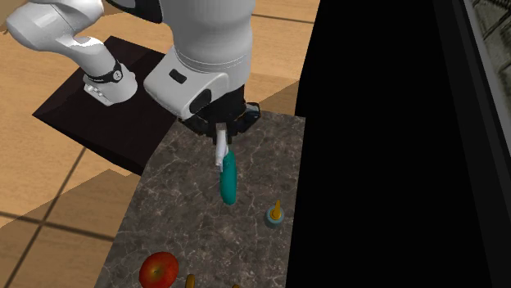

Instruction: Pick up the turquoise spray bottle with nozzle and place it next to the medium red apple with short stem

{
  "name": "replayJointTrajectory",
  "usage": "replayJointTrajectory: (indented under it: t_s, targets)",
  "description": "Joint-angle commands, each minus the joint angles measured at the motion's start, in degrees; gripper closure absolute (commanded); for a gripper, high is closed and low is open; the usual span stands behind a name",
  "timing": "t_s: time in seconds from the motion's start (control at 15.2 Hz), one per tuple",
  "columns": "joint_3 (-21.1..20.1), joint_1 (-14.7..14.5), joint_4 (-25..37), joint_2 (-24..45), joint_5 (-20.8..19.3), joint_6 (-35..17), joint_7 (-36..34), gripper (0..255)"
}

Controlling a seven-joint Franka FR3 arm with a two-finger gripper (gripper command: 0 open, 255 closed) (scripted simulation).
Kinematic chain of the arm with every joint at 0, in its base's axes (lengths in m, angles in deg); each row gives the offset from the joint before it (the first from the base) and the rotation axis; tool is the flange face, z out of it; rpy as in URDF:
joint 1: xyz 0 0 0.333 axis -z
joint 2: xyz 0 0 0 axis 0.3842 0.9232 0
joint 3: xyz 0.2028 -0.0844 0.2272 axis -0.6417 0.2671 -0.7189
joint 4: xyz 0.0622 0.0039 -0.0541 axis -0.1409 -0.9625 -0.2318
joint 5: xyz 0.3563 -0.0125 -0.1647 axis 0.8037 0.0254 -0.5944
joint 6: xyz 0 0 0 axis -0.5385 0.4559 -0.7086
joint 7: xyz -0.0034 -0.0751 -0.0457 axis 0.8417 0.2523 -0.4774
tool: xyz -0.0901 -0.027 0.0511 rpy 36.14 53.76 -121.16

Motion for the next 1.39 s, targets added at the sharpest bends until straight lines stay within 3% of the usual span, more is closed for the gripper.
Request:
replayJointTrajectory:
  t_s: [0.0, 0.46, 0.92, 1.32]
  targets:
    - [0.6, 1.5, -0.6, 0.4, 0.2, -1.3, 2.0, 255]
    - [2.8, 7.0, 1.0, 4.3, 0.8, -4.5, 9.3, 255]
    - [4.6, 12.5, 8.0, 11.4, 1.7, -5.5, 16.4, 255]
    - [4.7, 12.8, 4.0, 11.5, 1.6, -9.5, 16.3, 255]
